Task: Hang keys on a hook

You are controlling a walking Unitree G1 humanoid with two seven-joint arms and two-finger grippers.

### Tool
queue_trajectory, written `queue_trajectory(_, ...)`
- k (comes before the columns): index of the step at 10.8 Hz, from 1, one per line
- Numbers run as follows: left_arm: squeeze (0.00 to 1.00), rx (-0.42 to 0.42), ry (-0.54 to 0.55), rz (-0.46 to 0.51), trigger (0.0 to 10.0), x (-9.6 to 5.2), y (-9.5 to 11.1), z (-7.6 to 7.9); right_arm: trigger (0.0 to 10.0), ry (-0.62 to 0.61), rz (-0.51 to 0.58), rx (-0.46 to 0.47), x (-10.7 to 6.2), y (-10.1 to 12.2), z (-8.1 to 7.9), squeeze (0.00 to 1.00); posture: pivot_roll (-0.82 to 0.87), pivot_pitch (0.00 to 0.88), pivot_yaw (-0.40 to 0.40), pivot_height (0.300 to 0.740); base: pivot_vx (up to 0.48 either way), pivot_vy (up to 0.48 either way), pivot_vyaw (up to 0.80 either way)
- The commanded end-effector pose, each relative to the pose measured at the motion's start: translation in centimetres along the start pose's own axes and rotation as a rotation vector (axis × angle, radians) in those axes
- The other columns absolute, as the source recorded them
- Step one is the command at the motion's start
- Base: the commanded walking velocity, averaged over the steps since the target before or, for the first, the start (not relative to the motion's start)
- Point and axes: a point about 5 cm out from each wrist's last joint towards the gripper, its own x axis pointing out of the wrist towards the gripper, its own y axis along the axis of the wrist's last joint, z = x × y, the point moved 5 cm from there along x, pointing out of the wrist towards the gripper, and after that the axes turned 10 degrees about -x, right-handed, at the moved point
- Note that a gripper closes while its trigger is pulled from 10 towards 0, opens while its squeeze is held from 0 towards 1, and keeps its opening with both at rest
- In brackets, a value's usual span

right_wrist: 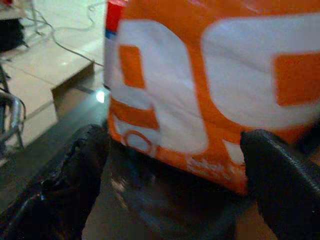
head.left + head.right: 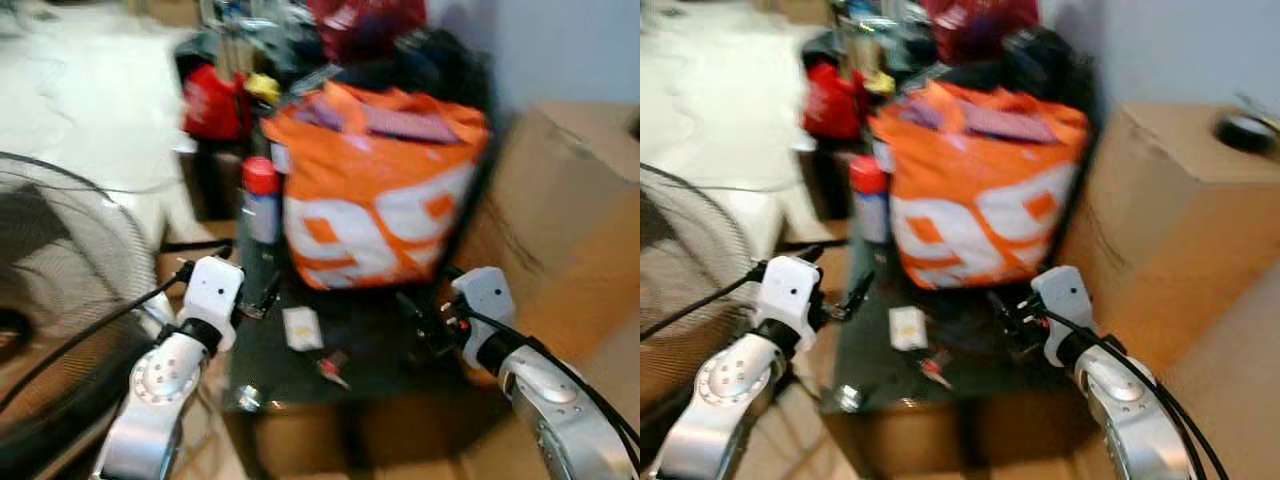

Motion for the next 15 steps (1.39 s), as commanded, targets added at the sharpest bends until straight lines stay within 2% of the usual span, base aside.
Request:
queue_trajectory(1, 0.0, 0.016, 0.002, -0.015, 10.0, -0.1, -0.2, -0.5, 10.0, -0.011, -0.02, -0.005, 0.0, -0.4, 0.0, 0.0, -0.13, 0.0, -0.033, 0.74, 0.0, 0.0, 0.0)
queue_trajectory(2, 0.0, 0.051, -0.029, -0.045, 10.0, -0.1, -0.8, -0.4, 10.0, 0.002, -0.027, 0.005, 0.1, -0.6, -0.1, 0.0, -0.13, 0.0, -0.029, 0.74, 0.0, 0.0, 0.0)
queue_trajectory(4, 0.0, 0.055, -0.171, -0.13, 10.0, -0.3, -2.4, 1.1, 10.0, 0.042, -0.057, -0.023, 1.2, -1.1, -0.3, 0.0, -0.14, 0.004, -0.025, 0.74, 0.0, 0.0, 0.0)
queue_trajectory(5, 0.0, 0.079, -0.249, -0.18, 10.0, -0.8, -3.5, 1.7, 10.0, 0.113, -0.101, -0.037, 1.8, -2.2, -1.3, 0.0, -0.15, 0.029, -0.022, 0.74, 0.0, 0.0, 0.0)
queue_trajectory(6, 0.0, 0.12, -0.3, -0.211, 10.0, -1.2, -4.4, 2.1, 10.0, 0.178, -0.186, -0.07, 2.3, -4.3, -2.5, 0.0, -0.15, 0.051, -0.024, 0.74, 0.0, 0.0, 0.0)
queue_trajectory(8, 0.0, 0.102, -0.379, -0.238, 10.0, -1.8, -5.0, 3.1, 10.0, 0.263, -0.248, -0.098, 2.9, -6.4, -4.6, 0.0, -0.16, 0.093, -0.017, 0.74, 0.0, 0.0, 0.0)
queue_trajectory(9, 0.0, 0.106, -0.419, -0.278, 10.0, -2.5, -5.8, 3.6, 10.0, 0.336, -0.29, -0.162, 3.2, -8.0, -6.3, 0.0, -0.17, 0.108, -0.009, 0.74, 0.0, 0.0, 0.0)
queue_trajectory(10, 0.0, 0.116, -0.404, -0.297, 10.0, -2.7, -6.5, 3.4, 10.0, 0.368, -0.301, -0.17, 3.6, -8.9, -7.3, 0.0, -0.17, 0.121, -0.002, 0.74, 0.0, 0.0, 0.0)
queue_trajectory(11, 0.0, 0.121, -0.342, -0.303, 10.0, -2.6, -6.8, 2.7, 10.0, 0.373, -0.286, -0.128, 4.2, -9.1, -8.1, 0.0, -0.16, 0.119, -0.001, 0.74, 0.0, 0.0, 0.0)
queue_trajectory(12, 0.0, 0.127, -0.294, -0.305, 10.0, -2.3, -6.9, 2.2, 10.0, 0.341, -0.276, -0.073, 4.9, -9.1, -8.2, 0.0, -0.14, 0.112, -0.007, 0.74, 0.0, 0.0, 0.0)
queue_trajectory(13, 0.0, 0.117, -0.268, -0.292, 10.0, -2.1, -6.6, 2.0, 10.0, 0.324, -0.225, 0.041, 5.8, -8.0, -8.4, 0.0, -0.13, 0.105, -0.013, 0.74, 0.0, 0.0, 0.0)
queue_trajectory(14, 0.0, 0.111, -0.265, -0.294, 10.0, -2.3, -6.6, 2.0, 10.0, 0.342, -0.176, 0.096, 6.3, -7.1, -8.7, 0.0, -0.13, 0.1, -0.016, 0.74, 0.0, 0.0, 0.0)
queue_trajectory(15, 0.0, 0.106, -0.267, -0.299, 10.0, -2.6, -6.8, 2.0, 10.0, 0.345, -0.169, 0.082, 6.7, -7.0, -8.8, 0.0, -0.12, 0.098, -0.017, 0.74, 0.0, 0.0, 0.0)
